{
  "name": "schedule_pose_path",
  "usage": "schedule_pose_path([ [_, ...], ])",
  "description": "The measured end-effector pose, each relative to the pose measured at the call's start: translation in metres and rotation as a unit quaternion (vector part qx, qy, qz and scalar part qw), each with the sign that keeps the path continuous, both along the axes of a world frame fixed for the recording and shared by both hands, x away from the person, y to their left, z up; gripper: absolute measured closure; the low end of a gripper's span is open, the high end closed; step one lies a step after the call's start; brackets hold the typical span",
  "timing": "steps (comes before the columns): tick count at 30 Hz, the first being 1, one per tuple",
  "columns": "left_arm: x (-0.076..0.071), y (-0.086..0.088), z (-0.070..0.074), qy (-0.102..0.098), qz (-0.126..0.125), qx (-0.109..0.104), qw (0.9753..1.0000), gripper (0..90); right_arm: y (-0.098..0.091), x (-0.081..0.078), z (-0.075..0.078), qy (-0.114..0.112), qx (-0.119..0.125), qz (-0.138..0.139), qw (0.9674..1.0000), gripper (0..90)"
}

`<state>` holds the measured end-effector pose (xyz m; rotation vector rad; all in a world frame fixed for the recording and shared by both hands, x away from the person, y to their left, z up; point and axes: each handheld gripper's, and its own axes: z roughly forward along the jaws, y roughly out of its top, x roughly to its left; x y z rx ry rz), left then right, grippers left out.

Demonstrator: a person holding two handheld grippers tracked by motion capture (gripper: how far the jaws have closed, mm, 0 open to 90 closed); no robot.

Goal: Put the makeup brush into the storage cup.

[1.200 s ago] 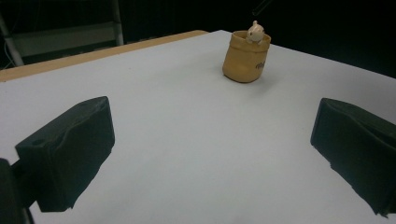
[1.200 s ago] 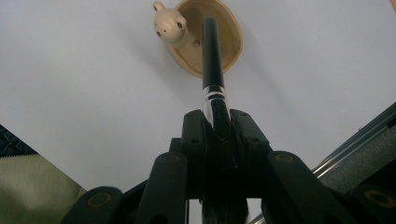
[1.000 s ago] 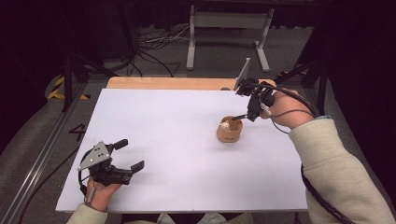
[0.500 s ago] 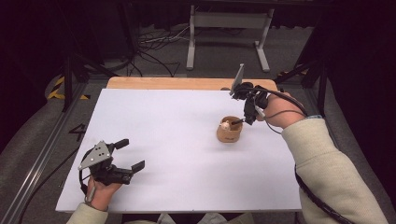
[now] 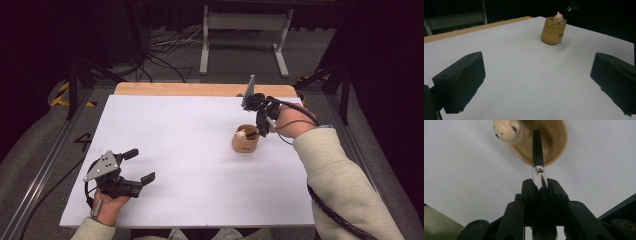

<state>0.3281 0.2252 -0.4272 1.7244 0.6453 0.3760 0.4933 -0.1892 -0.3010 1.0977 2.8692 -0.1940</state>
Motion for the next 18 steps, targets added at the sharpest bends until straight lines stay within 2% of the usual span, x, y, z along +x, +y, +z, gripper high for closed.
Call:
schedule_pose_path([
  [7, 0.0, 0.0, 0.0, 0.002, -0.001, -0.002, 1.0, 0.4, 0.001, 0.001, -0.003, -0.003, 0.002, -0.002, 1.0, 75.3],
  [10, 0.0, 0.0, 0.0, 0.002, -0.003, 0.0, 1.0, 0.4, -0.002, 0.002, -0.001, -0.014, 0.01, -0.007, 0.9998, 58.3],
  [13, 0.0, -0.001, 0.0, 0.003, -0.003, -0.002, 1.0, 0.4, -0.006, 0.001, 0.002, -0.021, 0.014, -0.012, 0.9996, 46.9],
  [18, 0.0, -0.002, -0.001, 0.004, -0.001, -0.004, 1.0, 0.4, -0.009, -0.004, 0.01, -0.033, 0.035, -0.007, 0.9988, 38.2],
])
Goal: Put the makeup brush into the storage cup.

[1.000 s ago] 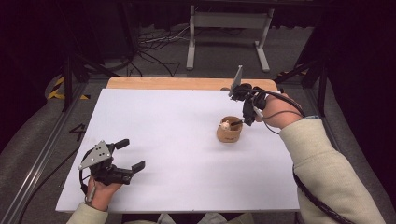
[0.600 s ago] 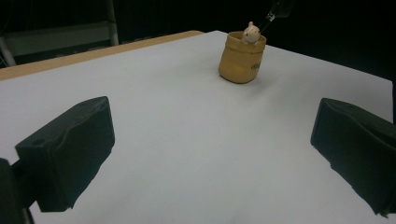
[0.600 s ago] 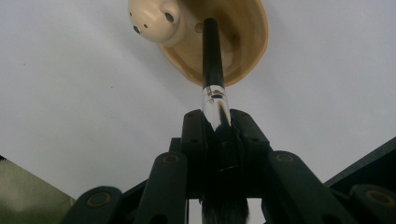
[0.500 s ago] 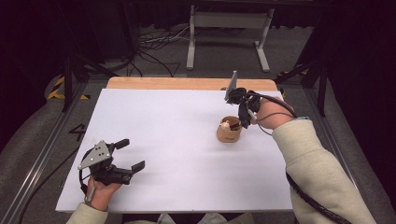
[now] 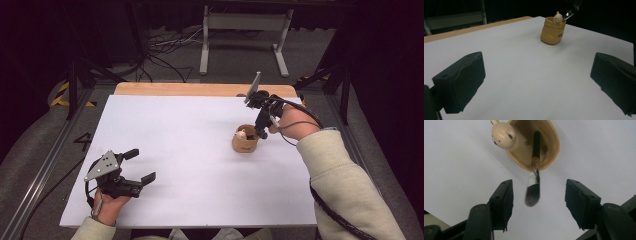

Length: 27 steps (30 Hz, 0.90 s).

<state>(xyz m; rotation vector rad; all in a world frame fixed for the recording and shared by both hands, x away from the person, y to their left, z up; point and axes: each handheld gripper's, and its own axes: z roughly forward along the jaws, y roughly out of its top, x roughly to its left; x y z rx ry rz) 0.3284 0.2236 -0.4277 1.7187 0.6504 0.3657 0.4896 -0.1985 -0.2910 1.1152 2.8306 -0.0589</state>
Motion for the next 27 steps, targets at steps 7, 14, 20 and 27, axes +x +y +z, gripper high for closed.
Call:
schedule_pose_path([
  [7, 0.0, 0.0, 0.0, -0.001, -0.001, 0.001, 1.0, 0.4, -0.011, -0.014, 0.012, -0.031, 0.049, 0.008, 0.9983, 27.2],
  [14, -0.002, 0.006, 0.0, -0.002, 0.002, 0.0, 1.0, 0.4, -0.036, -0.052, 0.029, -0.135, 0.145, 0.016, 0.9801, 14.6],
  [20, -0.004, 0.008, 0.001, -0.001, 0.001, -0.001, 1.0, 0.4, -0.058, -0.081, 0.026, -0.191, 0.212, 0.021, 0.9582, 6.8],
  [27, -0.005, 0.007, 0.001, -0.004, -0.002, -0.002, 1.0, 0.4, -0.082, -0.112, 0.019, -0.263, 0.264, 0.019, 0.9278, 1.6],
])
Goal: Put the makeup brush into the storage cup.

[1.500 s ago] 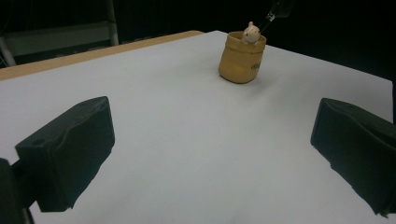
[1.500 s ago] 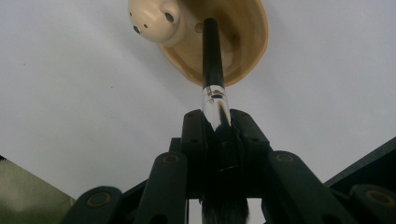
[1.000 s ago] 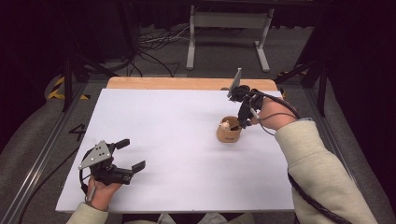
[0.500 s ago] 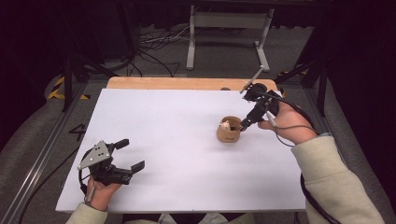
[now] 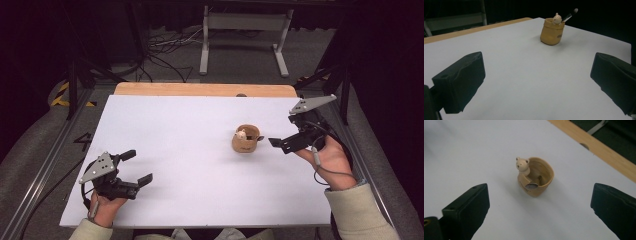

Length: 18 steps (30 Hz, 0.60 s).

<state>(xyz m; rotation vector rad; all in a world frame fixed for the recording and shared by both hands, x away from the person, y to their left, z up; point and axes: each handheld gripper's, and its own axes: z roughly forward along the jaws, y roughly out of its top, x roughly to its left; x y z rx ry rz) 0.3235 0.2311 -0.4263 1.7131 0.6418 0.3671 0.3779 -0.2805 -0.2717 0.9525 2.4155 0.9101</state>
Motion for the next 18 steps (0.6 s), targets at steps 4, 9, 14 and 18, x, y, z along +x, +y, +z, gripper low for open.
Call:
schedule_pose_path([
  [4, -0.001, 0.002, 0.0, 0.001, -0.001, -0.002, 1.0, 0.4, -0.009, -0.013, -0.012, -0.04, 0.027, 0.001, 0.9988, 0.0],
  [9, -0.002, 0.006, -0.001, 0.002, 0.003, -0.006, 1.0, 0.3, -0.021, -0.024, -0.033, -0.081, 0.071, 0.0, 0.9942, 0.0],
  [14, -0.003, 0.009, -0.002, 0.001, 0.004, -0.011, 0.9999, 0.3, -0.032, -0.033, -0.05, -0.124, 0.116, -0.007, 0.9854, 0.0],
  [18, -0.004, 0.011, -0.002, 0.002, 0.003, -0.01, 0.9999, 0.3, -0.039, -0.04, -0.06, -0.176, 0.14, -0.006, 0.9745, 0.0],
])
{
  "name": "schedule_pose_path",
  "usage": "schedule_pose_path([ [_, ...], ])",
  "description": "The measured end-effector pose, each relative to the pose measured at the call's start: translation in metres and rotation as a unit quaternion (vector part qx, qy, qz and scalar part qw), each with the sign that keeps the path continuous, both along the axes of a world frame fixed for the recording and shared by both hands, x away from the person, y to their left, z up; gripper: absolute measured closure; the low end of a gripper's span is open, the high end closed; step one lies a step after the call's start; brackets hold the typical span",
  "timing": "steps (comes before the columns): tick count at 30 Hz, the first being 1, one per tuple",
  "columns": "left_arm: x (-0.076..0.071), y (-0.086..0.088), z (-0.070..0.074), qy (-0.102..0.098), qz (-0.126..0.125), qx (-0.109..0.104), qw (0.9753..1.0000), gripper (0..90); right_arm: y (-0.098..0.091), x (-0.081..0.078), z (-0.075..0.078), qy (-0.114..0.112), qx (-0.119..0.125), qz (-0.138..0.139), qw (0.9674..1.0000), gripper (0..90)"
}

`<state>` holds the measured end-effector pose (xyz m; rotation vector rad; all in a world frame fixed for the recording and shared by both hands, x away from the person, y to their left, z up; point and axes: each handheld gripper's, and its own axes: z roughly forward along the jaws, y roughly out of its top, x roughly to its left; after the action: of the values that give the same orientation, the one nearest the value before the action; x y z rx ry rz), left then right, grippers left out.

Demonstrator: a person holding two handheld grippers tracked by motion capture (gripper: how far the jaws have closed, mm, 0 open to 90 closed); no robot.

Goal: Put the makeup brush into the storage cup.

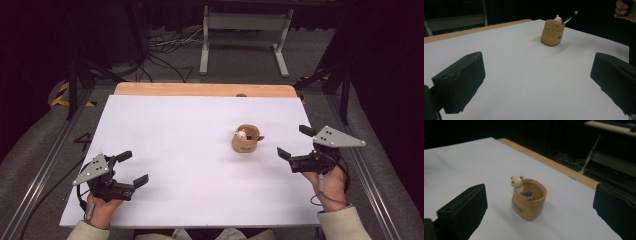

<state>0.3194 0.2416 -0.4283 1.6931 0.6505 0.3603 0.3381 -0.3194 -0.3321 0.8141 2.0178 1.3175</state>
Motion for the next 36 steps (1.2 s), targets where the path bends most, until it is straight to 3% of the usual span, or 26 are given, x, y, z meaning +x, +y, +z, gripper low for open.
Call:
schedule_pose_path([
  [7, -0.001, 0.002, -0.001, 0.0, 0.0, -0.006, 1.0, 0.3, -0.01, -0.01, -0.021, -0.053, 0.046, -0.004, 0.9975, 0.0],
  [11, -0.001, 0.003, -0.002, -0.002, 0.001, -0.01, 0.9999, 0.3, -0.013, -0.014, -0.032, -0.06, 0.06, -0.002, 0.9964, 0.0],
  [18, -0.004, 0.007, -0.004, -0.015, 0.005, -0.019, 0.9997, 0.3, -0.019, -0.022, -0.052, -0.092, 0.08, -0.001, 0.9925, 0.0],
  [23, -0.007, 0.008, -0.008, -0.028, 0.007, -0.021, 0.9994, 0.1, -0.02, -0.023, -0.063, -0.095, 0.084, -0.001, 0.992, 0.0],
  [33, -0.005, 0.007, -0.02, -0.024, 0.019, -0.012, 0.9995, 0.1, -0.019, -0.023, -0.088, -0.093, 0.079, -0.008, 0.9925, 0.0],
  [36, -0.004, 0.006, -0.025, -0.019, 0.022, -0.018, 0.9994, 0.1, -0.016, -0.023, -0.093, -0.098, 0.078, -0.005, 0.9922, 0.0],
])
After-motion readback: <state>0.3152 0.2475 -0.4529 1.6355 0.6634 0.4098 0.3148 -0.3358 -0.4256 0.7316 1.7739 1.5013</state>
